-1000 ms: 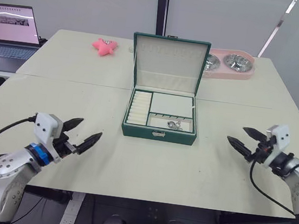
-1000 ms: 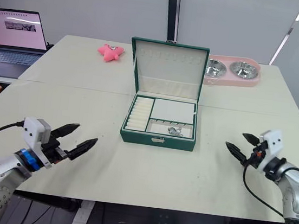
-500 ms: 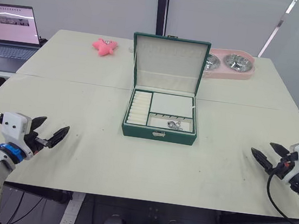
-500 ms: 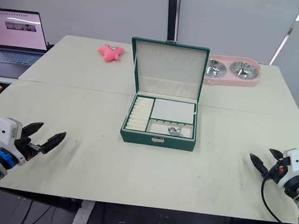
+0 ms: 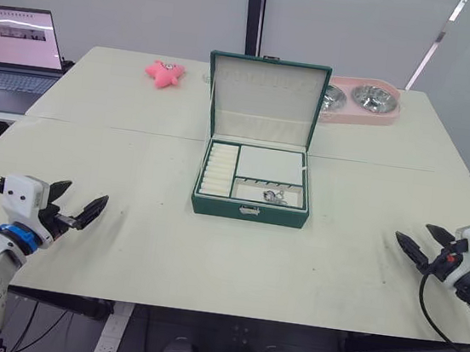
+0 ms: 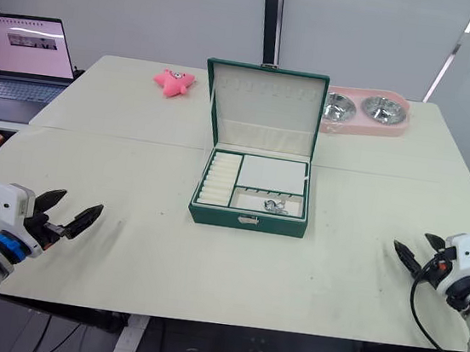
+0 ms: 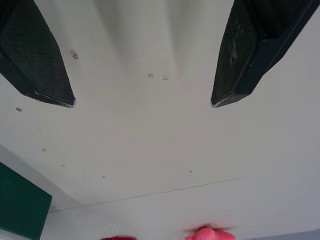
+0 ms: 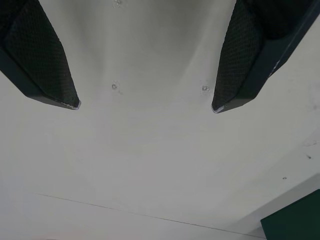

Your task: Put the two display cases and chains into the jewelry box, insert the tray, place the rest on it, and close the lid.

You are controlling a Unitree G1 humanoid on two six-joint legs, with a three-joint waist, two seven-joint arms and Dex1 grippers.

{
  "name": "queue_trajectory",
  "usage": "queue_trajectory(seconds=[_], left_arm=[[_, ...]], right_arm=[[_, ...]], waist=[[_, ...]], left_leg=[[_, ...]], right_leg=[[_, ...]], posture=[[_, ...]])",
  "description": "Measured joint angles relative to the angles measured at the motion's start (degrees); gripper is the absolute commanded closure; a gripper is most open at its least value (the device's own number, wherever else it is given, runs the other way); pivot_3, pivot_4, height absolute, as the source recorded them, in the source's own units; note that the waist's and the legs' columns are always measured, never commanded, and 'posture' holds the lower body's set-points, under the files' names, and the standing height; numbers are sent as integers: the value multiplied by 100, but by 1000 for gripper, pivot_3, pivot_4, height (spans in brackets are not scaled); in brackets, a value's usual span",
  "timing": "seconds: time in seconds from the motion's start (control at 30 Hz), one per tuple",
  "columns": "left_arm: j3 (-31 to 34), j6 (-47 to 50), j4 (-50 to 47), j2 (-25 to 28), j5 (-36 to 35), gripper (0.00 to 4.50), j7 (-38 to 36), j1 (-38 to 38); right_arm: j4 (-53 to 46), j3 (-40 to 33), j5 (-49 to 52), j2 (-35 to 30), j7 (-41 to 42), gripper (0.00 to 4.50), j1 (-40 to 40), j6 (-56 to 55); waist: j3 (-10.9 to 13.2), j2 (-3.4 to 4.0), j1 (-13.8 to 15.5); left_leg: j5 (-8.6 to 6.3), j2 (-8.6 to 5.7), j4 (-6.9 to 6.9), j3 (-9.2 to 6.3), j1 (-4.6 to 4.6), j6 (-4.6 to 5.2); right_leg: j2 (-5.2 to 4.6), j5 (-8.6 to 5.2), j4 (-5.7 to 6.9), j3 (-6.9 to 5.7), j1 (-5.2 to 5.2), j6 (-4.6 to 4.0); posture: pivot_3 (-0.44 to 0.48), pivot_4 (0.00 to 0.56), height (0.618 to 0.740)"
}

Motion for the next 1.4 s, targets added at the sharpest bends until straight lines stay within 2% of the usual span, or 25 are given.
queue_trajectory(seconds=[0.03, 0.13, 0.3, 0.5, 0.53, 0.57, 0.8, 1.07, 1.4], left_arm=[[-26, 58, -4, -3, 0, 0, -1, -58], [-245, 269, -2, -54, 19, 615, 20, -402], [-703, 622, 38, -278, 107, 2308, 181, -1072], [-1401, 676, 679, -784, 444, 4296, 276, -1934], [-1456, 667, 804, -855, 491, 4500, 297, -2091], [-1507, 661, 893, -890, 532, 4500, 313, -2201], [-1774, 623, 1328, -1337, 695, 4500, 326, -2668], [-2007, 665, 1268, -1589, 682, 4500, 44, -2736], [-1970, 821, 1026, -1567, 661, 4500, -143, -2526]], right_arm=[[-61, 36, 2, 51, -11, 34, -57, 59], [-204, 276, -8, 272, -113, 644, -384, 202], [-484, 851, -112, 545, -193, 2369, -886, 484], [-331, 1506, -469, 1101, -411, 3985, -1699, 614], [-260, 1599, -517, 1193, -456, 4237, -1801, 612], [-171, 1662, -561, 1273, -492, 4478, -1891, 612], [355, 2011, -852, 1631, -605, 4493, -2362, 565], [503, 2104, -920, 1768, -506, 4493, -2436, 549], [304, 2090, -898, 1772, -341, 4493, -2353, 776]], waist=[[0, 0, -2], [0, 0, 1], [0, 0, 12], [-1, -1, 7], [-1, -1, 6], [-1, -1, 7], [-1, -1, 3], [-1, -1, -3], [-1, 0, -6]], left_leg=[[0, 0, 0, 0, 1, 0], [1, 0, 3, -4, 1, -1], [1, -2, 4, -4, -2, -1], [1, -1, 6, -5, -3, -2], [2, -2, 7, -5, -5, -2], [2, -2, 8, -5, -4, -2], [6, -3, 8, -2, -7, -10], [13, -3, 8, -2, -7, -23], [13, -2, 7, -2, -7, -23]], right_leg=[[0, 0, 1, 0, 0, 0], [1, 0, 5, -4, 1, 0], [-2, 0, 4, -5, 0, 0], [0, 1, 9, -8, -5, 0], [-1, 1, 9, -8, -7, 0], [-1, 1, 9, -8, -6, 0], [-5, 1, 8, -8, -10, 0], [-5, 1, 10, -8, -9, 0], [-4, 1, 10, -7, -10, 0]], posture=[[0, 150, 740], [0, 150, 740], [0, 150, 740], [0, 150, 740], [0, 150, 740], [0, 150, 740], [0, 150, 740], [0, 150, 740], [0, 150, 740]])
